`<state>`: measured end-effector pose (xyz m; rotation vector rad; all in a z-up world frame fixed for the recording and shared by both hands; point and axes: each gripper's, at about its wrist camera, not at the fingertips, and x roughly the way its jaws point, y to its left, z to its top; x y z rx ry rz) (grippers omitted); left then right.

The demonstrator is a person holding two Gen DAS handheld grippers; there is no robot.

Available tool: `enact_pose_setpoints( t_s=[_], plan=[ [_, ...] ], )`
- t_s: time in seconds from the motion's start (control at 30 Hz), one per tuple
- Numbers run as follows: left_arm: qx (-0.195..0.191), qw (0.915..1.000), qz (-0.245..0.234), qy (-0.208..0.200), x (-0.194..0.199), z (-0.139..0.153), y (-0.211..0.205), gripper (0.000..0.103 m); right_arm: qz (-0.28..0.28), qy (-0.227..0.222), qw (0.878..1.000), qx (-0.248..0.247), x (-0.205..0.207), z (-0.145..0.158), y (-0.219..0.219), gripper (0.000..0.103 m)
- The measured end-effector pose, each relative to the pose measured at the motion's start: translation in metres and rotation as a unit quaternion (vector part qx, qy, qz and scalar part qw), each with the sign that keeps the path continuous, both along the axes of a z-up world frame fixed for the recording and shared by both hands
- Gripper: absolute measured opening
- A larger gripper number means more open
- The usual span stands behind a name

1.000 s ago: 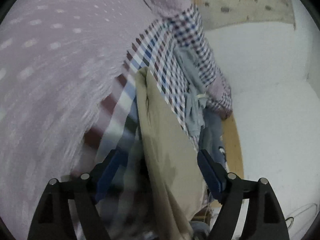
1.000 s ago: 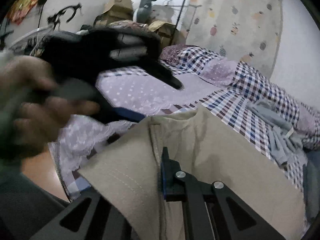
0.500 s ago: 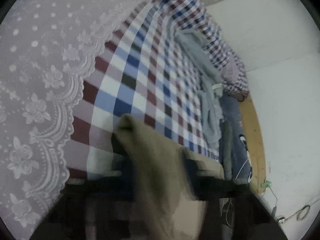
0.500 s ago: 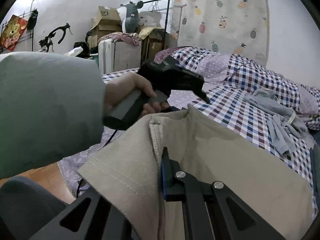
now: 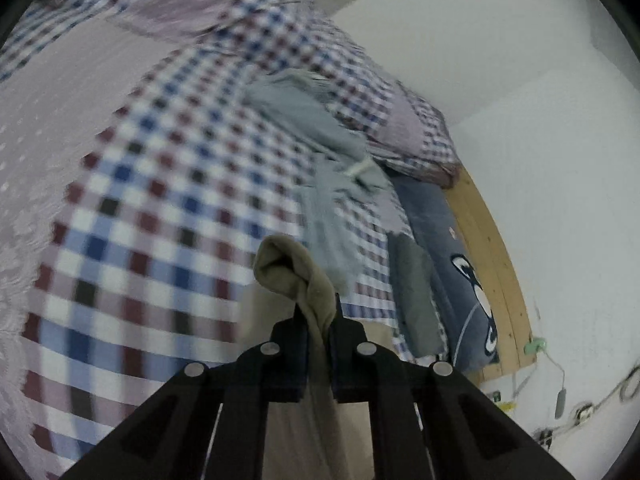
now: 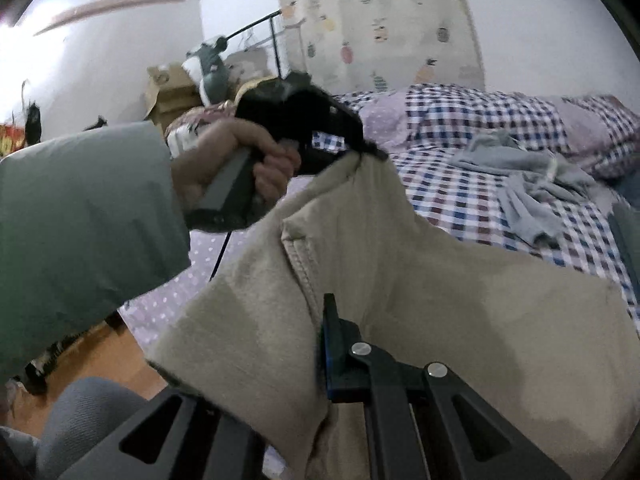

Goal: Fold clothes

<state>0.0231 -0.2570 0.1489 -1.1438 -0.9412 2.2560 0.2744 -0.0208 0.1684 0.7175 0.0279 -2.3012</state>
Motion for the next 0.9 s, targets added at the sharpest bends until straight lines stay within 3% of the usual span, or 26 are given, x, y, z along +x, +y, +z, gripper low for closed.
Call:
enact_pose_setpoints(
  t_s=[0.2,0.37,0.63,0.9],
  plan=[
    [-0.015,0.9990,-0.041,0.011,-0.009,0.047,0.091,0.006,-0.048,-0.024,0.998,-0.031,0.011,0.008,0.071,0.003],
    [-0.026,0.9973,-0.069,0.006,-0.020,0.052,0.171,0.006,-0.107,-0.050,0.992,-0.052,0.014,0.004,0.141,0.003],
    [-0.058,0.9915,-0.106,-0.048,-0.060,0.004,0.315,0.005,-0.199,-0.103,0.970,-0.092,0.013,-0.019,0.247,0.002],
    [-0.130,0.9808,-0.093,-0.112,-0.090,-0.065,0.394,0.005,-0.252,-0.188,0.941,-0.123,0.002,-0.073,0.314,0.003]
  ],
)
